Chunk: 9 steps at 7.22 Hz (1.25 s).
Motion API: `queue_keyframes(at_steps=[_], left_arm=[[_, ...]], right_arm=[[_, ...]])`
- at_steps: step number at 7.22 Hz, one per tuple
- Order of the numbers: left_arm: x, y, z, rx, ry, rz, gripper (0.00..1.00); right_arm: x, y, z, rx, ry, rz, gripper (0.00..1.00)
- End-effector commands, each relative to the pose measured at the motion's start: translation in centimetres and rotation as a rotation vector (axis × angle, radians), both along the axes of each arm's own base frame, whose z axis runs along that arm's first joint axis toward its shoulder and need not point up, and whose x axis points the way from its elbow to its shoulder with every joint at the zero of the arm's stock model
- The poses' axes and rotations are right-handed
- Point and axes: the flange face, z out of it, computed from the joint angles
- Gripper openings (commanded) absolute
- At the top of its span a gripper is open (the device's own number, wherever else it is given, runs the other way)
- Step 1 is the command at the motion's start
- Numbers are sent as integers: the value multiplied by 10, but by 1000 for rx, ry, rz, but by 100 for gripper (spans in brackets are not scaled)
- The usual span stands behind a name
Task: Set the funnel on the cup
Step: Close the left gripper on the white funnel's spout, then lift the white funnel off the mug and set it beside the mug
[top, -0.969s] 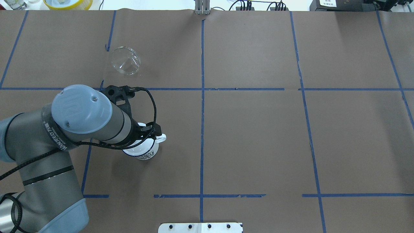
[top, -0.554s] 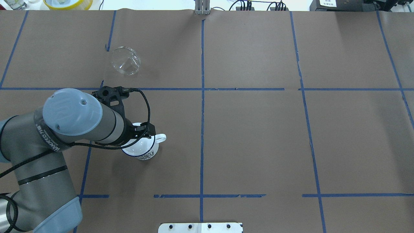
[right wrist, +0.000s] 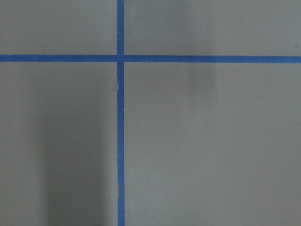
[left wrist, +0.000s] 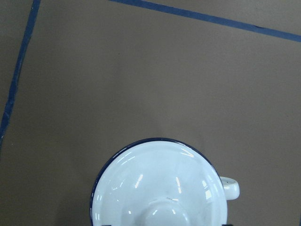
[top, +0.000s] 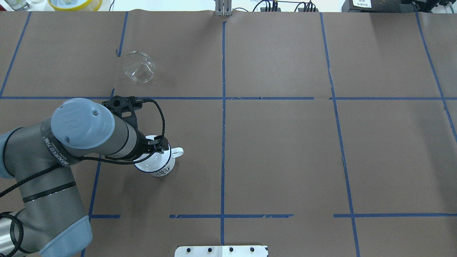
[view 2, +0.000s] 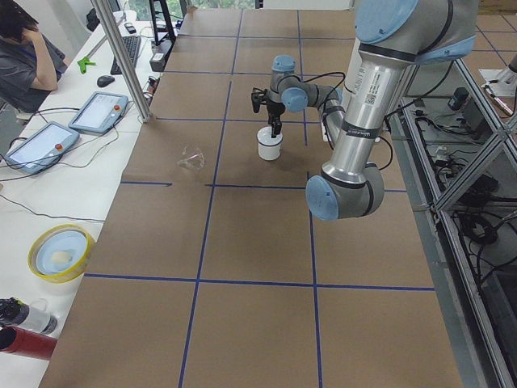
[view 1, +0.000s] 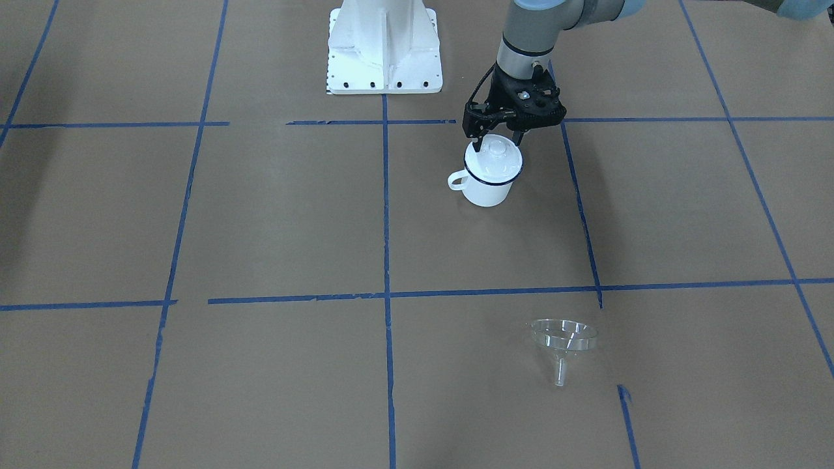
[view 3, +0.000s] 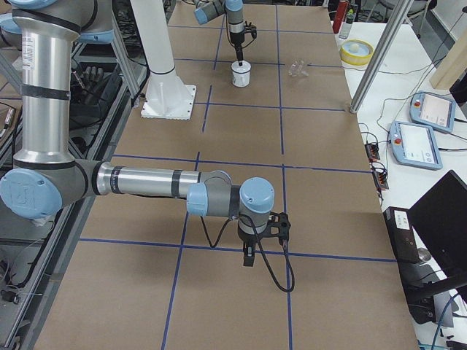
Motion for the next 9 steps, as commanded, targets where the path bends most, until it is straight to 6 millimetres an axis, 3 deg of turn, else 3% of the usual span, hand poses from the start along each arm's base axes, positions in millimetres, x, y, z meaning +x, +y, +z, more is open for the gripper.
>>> queue_keyframes(at_steps=[1,2,4,5,6,7,8,9], left_arm=[[-1,0,-3,2,4,0,58],[-4,-2,-3,2,5,-5,35],[-12,-10,-2,1,2,-26,7],[-20,-16,-5,4,5,-41,0],[-38,-23,-13,1,-4,-65,0],[-71,-14,-36,77,13,-32,0],[-94,-3,-34,101,11,-15,0],[-112,10,-14,115,-2,4,0]], right_arm=[[0,0,1,-1,0,0,100],[0,0,0,0,0,0,100],[0,0,0,0,0,0,100],[0,0,0,0,0,0,100],[0,0,0,0,0,0,100],[0,0,0,0,0,0,100],[0,0,0,0,0,0,100],[0,0,0,0,0,0,100]])
